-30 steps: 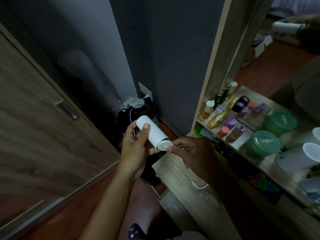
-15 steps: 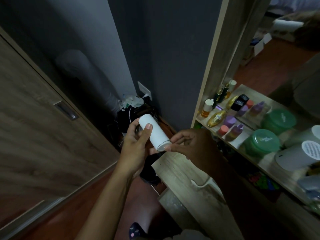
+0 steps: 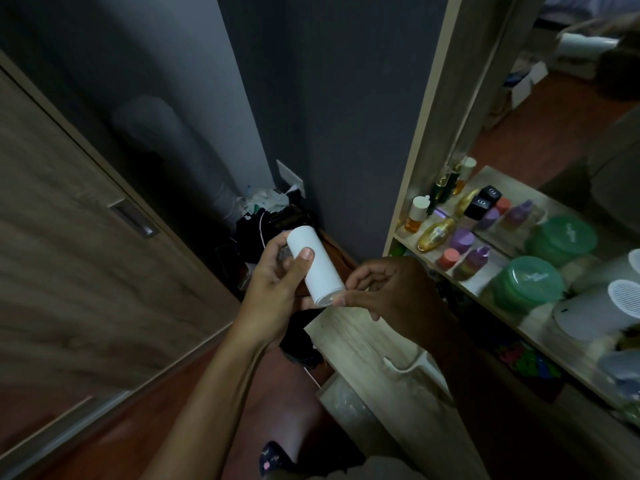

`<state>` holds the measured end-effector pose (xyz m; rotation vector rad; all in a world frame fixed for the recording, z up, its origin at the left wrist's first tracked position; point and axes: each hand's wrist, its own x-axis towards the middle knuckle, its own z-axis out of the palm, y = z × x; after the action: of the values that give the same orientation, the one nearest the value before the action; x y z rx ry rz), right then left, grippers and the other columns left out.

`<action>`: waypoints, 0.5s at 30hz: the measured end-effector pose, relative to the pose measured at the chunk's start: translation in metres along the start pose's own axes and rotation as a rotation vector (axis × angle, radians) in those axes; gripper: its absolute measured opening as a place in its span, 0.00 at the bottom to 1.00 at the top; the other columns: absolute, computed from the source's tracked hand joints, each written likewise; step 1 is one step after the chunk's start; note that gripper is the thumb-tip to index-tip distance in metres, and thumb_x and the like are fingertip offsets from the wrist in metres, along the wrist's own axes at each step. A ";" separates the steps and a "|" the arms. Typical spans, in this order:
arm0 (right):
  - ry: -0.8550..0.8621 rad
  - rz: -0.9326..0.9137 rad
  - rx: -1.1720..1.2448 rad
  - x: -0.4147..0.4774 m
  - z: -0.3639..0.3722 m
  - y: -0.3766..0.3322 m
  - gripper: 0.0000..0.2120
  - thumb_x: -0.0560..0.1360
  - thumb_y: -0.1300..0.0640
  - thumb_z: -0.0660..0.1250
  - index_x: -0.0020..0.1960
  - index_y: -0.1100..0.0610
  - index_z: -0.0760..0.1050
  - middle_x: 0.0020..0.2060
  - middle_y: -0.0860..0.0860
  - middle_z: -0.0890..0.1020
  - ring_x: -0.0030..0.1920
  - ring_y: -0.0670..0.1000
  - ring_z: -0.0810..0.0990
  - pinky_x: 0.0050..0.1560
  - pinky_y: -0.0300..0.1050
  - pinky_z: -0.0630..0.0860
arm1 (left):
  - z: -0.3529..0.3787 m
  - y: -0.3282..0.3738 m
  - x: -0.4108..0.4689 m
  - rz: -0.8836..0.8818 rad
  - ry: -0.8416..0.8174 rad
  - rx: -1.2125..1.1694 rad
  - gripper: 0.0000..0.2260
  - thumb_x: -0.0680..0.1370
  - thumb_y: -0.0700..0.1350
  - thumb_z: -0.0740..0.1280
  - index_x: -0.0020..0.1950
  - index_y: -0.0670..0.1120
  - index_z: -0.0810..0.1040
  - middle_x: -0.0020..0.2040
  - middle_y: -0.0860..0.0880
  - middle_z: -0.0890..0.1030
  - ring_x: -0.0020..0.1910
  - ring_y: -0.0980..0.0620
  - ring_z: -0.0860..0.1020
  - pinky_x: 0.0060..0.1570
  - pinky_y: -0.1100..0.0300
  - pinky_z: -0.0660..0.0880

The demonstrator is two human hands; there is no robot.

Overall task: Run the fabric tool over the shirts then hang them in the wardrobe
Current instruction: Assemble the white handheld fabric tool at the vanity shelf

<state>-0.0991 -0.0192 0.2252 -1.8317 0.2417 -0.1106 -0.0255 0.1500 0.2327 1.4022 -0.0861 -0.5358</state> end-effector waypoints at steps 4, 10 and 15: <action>0.050 -0.008 -0.003 -0.003 0.006 0.009 0.10 0.64 0.56 0.82 0.42 0.57 0.83 0.33 0.49 0.84 0.27 0.40 0.79 0.26 0.37 0.75 | -0.002 0.000 0.004 -0.006 -0.018 0.017 0.17 0.80 0.46 0.67 0.68 0.51 0.71 0.53 0.42 0.79 0.51 0.44 0.82 0.34 0.54 0.81; 0.080 -0.068 -0.121 -0.003 0.005 0.024 0.09 0.66 0.54 0.80 0.42 0.53 0.83 0.34 0.46 0.84 0.33 0.42 0.81 0.30 0.33 0.75 | -0.005 -0.006 0.007 -0.032 -0.147 -0.007 0.26 0.74 0.44 0.72 0.69 0.58 0.69 0.61 0.40 0.79 0.54 0.37 0.83 0.43 0.39 0.82; 0.090 -0.071 -0.172 -0.002 0.003 0.034 0.08 0.66 0.53 0.80 0.43 0.50 0.83 0.35 0.44 0.85 0.36 0.45 0.82 0.35 0.39 0.79 | -0.002 -0.013 0.010 -0.022 -0.182 -0.050 0.28 0.74 0.39 0.72 0.70 0.58 0.68 0.62 0.36 0.76 0.50 0.39 0.82 0.43 0.39 0.82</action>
<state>-0.1044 -0.0243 0.1923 -2.0098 0.2551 -0.2281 -0.0202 0.1469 0.2177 1.3053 -0.2028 -0.6784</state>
